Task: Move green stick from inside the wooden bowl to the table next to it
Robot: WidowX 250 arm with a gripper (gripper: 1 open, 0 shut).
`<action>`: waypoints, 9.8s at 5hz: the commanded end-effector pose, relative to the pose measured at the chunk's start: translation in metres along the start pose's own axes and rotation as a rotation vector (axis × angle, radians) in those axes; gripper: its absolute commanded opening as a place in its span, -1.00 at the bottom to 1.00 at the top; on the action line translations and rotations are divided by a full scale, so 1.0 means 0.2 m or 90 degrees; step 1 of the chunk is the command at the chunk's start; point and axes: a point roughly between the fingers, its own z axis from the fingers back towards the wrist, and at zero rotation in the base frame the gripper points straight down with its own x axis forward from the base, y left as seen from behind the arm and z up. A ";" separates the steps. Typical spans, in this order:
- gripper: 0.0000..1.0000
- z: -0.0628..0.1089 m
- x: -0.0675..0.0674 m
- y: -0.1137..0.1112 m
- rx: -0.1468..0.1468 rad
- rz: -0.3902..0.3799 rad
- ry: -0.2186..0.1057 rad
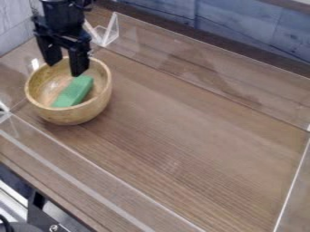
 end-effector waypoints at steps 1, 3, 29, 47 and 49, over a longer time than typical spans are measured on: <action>1.00 0.03 0.03 0.02 0.013 0.024 -0.012; 1.00 -0.04 0.05 0.07 0.012 0.070 -0.004; 1.00 0.06 0.18 -0.01 -0.070 0.158 -0.015; -1.00 -0.27 0.16 0.02 -0.087 0.164 0.025; -1.00 -0.36 0.16 0.01 -0.085 0.168 0.033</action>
